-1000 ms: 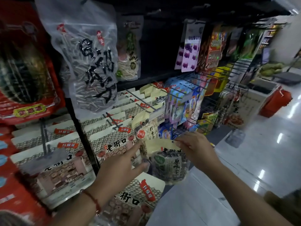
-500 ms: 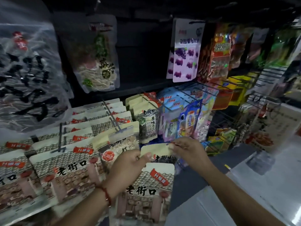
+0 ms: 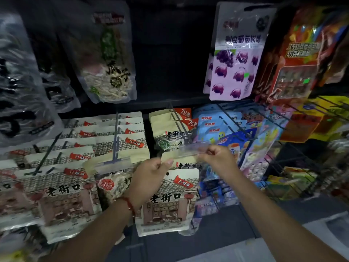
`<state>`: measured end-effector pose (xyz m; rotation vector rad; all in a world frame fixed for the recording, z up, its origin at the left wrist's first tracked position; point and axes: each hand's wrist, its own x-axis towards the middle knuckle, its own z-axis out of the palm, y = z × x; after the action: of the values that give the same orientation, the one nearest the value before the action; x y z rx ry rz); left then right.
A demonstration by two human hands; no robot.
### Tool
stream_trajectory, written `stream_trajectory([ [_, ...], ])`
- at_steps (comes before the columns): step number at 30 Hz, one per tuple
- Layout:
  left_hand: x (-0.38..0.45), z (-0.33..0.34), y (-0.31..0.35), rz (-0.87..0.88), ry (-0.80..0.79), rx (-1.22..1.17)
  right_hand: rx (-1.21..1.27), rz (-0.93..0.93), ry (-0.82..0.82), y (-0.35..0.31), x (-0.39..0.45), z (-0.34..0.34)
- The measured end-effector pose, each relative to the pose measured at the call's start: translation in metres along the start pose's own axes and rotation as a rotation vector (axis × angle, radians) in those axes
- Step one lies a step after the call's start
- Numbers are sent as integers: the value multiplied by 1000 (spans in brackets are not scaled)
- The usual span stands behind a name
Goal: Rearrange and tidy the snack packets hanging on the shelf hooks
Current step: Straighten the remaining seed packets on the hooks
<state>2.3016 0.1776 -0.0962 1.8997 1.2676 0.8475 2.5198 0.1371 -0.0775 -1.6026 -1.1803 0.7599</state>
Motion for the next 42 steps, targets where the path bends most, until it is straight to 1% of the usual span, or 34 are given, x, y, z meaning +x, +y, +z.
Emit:
stream_trajectory([
  [4, 11, 2, 0, 13, 79, -3, -21, -50, -45, -6, 17, -5],
  [11, 13, 5, -2, 16, 157, -13, 45, -118, -72, -4, 30, -5],
  [13, 15, 6, -6, -6, 157, -7, 7, -119, -86, 0, 37, -2],
  [16, 17, 11, -9, -78, 107, -7, -66, -144, -102, 1, 42, 2],
  [18, 21, 15, -10, -110, 119, 21, -79, -202, -85, 0, 45, 7],
  [20, 27, 18, -12, -134, 156, 100, -48, -249, -50, -1, 48, 11],
  [21, 30, 19, -13, -143, 171, 138, -72, -275, -19, 0, 49, 13],
  [25, 28, 21, -10, -109, 187, 203, -339, -412, 62, 9, 49, 15],
  [27, 25, 22, -9, -63, 177, 260, -427, -425, 70, 13, 48, 13],
  [31, 13, 19, -9, -50, 149, 346, -654, -490, 93, 26, 43, 10],
  [33, 3, 16, -8, -16, 114, 315, -796, -448, 81, 34, 35, 10],
  [35, -9, 12, -7, 25, 98, 280, -858, -374, 58, 43, 19, 12],
  [37, -17, 9, -8, 32, 97, 254, -789, -329, -14, 50, -5, 14],
  [40, -29, 3, -14, 31, 112, 256, -542, -324, -203, 45, -45, 21],
  [42, -38, -2, -21, 90, 135, 282, -409, -330, -295, 32, -65, 29],
])
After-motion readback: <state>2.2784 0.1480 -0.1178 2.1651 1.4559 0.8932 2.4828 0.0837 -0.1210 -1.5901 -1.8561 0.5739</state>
